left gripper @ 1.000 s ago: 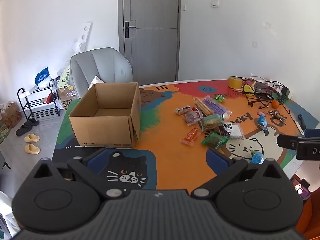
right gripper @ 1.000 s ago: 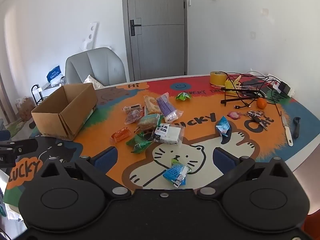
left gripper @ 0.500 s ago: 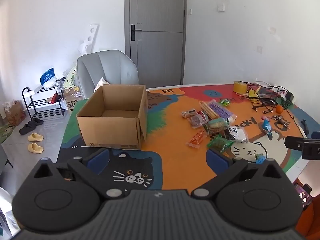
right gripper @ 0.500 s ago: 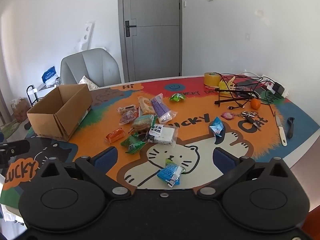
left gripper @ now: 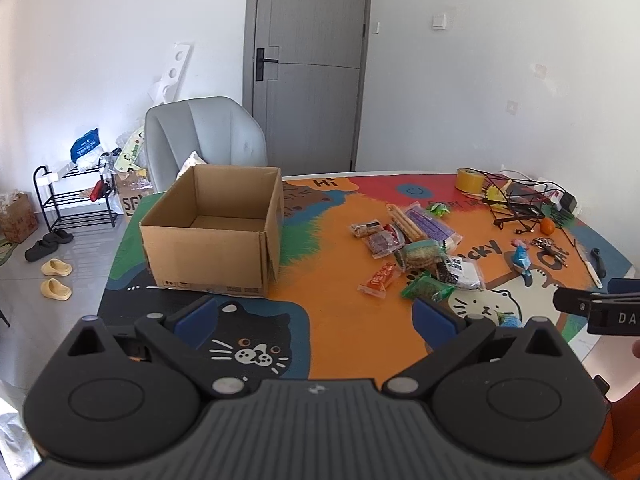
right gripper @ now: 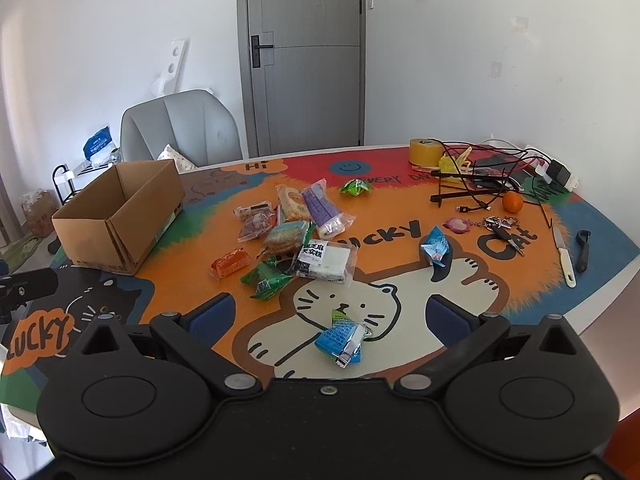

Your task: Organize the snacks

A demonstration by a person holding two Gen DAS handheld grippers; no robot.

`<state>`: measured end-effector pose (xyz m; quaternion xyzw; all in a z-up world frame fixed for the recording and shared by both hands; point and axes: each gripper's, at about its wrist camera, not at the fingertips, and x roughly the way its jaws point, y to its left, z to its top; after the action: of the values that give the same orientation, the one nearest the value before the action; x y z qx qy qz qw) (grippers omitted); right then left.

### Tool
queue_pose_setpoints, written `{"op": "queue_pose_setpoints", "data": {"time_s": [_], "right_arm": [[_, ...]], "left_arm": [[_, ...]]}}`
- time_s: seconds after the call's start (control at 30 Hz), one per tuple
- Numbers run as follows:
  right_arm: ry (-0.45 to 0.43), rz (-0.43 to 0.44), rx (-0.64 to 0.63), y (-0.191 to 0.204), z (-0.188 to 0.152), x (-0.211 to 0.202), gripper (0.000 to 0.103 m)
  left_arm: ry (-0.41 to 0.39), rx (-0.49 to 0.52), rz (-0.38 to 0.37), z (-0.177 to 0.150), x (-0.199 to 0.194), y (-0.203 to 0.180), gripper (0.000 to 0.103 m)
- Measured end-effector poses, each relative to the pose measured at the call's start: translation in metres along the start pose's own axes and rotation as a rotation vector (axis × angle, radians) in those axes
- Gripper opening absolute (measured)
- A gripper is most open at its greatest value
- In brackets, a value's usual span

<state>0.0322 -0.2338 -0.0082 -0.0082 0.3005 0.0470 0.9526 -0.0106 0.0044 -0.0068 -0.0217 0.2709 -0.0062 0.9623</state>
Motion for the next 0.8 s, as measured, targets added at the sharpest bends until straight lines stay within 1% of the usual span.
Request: {"op": "queue_pose_setpoints", "data": {"time_s": [0.17,0.33,0.8], "right_arm": [[0.001,-0.002,0.007,-0.0017,-0.0024,0.0000,0.103],[-0.001,-0.011,0.011,-0.0030,-0.0033,-0.0005,0.103],[-0.002,-0.018,0.014,-0.0074,-0.0028,-0.0015,0.103]], "left_arm": [[0.005,0.027,-0.013,-0.0027,0.0002,-0.0072,0.103],[0.012,0.017,-0.044,-0.0041,0.0005,-0.0084,0.103],[0.022,0.023,-0.042,-0.0057,0.0022,-0.0103,0.103]]}}
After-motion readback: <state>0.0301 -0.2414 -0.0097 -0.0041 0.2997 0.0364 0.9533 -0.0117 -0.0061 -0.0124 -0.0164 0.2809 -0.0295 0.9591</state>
